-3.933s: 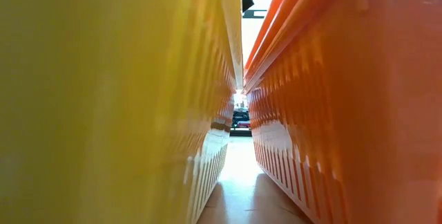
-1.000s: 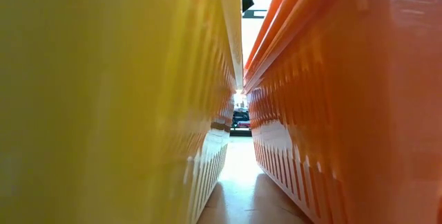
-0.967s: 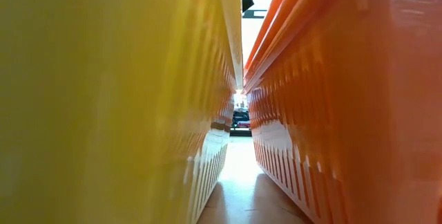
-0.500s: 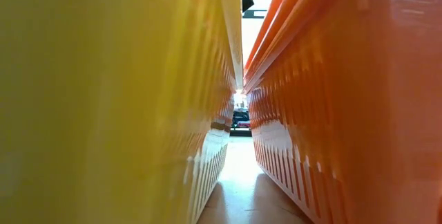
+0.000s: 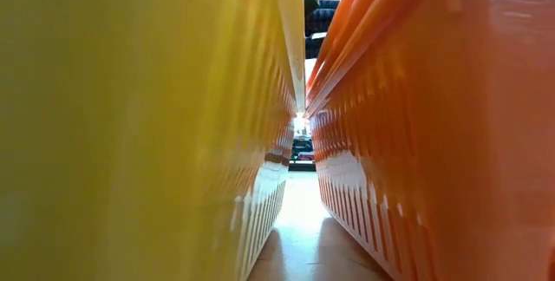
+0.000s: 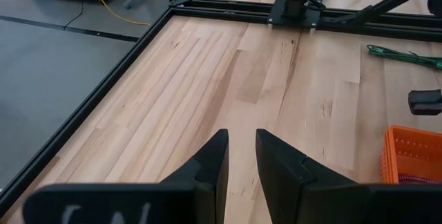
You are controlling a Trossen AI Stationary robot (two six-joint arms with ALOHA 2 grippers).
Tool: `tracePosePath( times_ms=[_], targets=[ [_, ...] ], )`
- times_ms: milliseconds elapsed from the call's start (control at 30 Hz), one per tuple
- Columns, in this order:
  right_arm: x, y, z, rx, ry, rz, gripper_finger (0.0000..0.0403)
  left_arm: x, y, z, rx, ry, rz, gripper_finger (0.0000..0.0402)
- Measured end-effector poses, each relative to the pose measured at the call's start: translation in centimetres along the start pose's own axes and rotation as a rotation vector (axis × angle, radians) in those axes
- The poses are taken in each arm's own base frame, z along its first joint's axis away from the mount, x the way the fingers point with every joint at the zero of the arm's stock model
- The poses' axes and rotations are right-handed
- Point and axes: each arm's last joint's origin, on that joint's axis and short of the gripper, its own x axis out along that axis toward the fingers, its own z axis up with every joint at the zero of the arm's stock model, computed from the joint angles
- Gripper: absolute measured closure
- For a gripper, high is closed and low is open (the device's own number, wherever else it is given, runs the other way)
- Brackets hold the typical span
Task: Pick & Place USB Port
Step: Put the black and purple charger cable into the orange bin, then put the black and green charger cable into the orange bin
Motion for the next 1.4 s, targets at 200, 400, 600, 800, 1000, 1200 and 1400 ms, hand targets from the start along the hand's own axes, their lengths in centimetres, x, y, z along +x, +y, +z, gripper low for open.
tracePosePath(
  times_ms=[200,400,600,800,1000,1200,1400],
  targets=[
    [0.0,0.0,0.0,-0.013,-0.001,0.000,0.0306,0.0,0.0,0.0,0.000,0.000,0.000,0.0323],
    [0.4,-0.4,0.3,-0.066,-0.021,-0.036,0.0303,0.0,0.0,0.0,0.000,0.000,0.000,0.0323],
    [1.4,-1.4,1.2,-0.123,-0.020,-0.090,0.0303,0.0,0.0,0.0,-0.002,0.000,0.000,0.0323],
    [2.8,-2.3,2.0,-0.105,0.080,-0.025,0.0303,0.0,0.0,0.0,-0.014,0.000,0.000,0.0323],
    [2.7,-2.2,2.5,-0.131,0.090,-0.009,0.0304,0.0,0.0,0.0,-0.010,0.000,0.000,0.0323],
    [1.8,-1.8,4.0,-0.189,0.082,-0.043,0.0317,0.0,0.0,0.0,-0.010,0.001,0.000,0.0323],
    [1.1,-2.5,4.2,-0.256,0.157,-0.117,0.0326,0.0,0.0,0.0,-0.010,0.001,0.000,0.0323]
  ],
)
